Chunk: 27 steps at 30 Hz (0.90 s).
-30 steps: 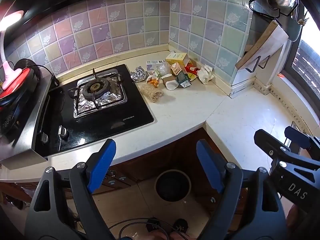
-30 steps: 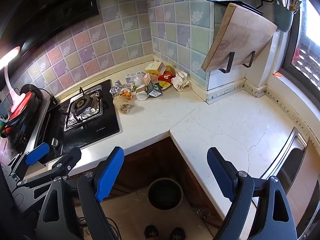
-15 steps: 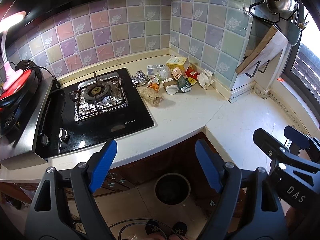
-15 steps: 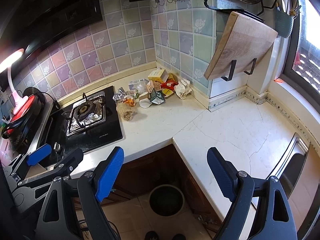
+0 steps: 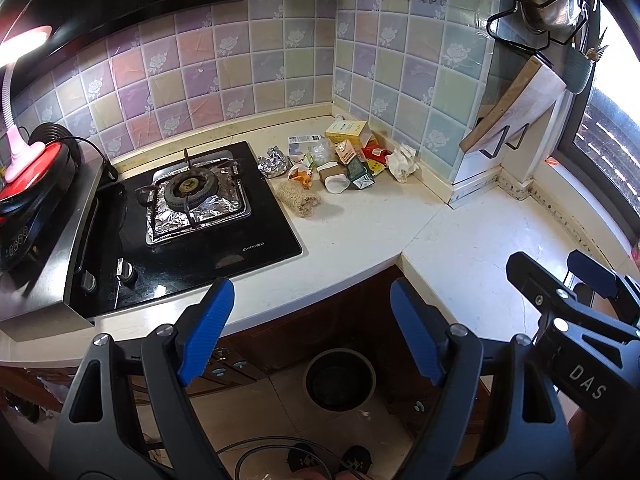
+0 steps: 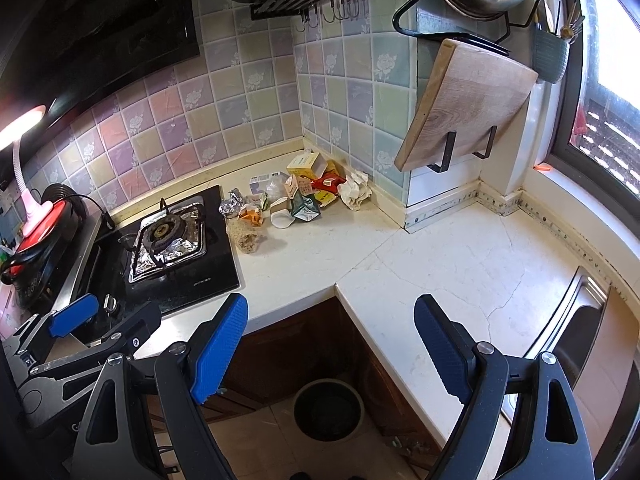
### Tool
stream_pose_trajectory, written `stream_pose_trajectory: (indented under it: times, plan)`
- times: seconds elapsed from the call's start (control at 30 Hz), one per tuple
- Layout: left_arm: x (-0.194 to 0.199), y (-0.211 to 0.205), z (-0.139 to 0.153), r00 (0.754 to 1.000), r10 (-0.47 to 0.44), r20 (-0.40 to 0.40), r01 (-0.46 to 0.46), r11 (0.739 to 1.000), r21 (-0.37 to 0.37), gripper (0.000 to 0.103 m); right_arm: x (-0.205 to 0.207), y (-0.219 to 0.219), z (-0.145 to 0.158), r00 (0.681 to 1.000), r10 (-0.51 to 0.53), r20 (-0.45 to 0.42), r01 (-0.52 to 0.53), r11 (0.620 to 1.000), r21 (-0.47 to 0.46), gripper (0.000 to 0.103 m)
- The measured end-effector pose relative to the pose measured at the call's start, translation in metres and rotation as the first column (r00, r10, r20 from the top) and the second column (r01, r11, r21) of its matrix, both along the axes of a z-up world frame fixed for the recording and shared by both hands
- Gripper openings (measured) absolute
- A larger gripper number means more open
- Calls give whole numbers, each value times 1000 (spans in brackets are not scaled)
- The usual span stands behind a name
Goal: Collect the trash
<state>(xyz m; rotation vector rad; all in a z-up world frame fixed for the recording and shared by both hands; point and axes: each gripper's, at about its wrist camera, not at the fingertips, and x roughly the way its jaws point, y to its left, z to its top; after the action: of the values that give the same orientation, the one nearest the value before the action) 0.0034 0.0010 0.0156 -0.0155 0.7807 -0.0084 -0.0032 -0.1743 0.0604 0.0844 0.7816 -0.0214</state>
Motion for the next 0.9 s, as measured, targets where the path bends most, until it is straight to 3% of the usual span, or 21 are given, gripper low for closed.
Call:
stream_pose_trajectory:
  times: [0.9]
  plan:
    - [-28,-2,6,1000,6,10,-6,1000,5,79,-32,-4,13,1000,1,15,-1,1000,29,86]
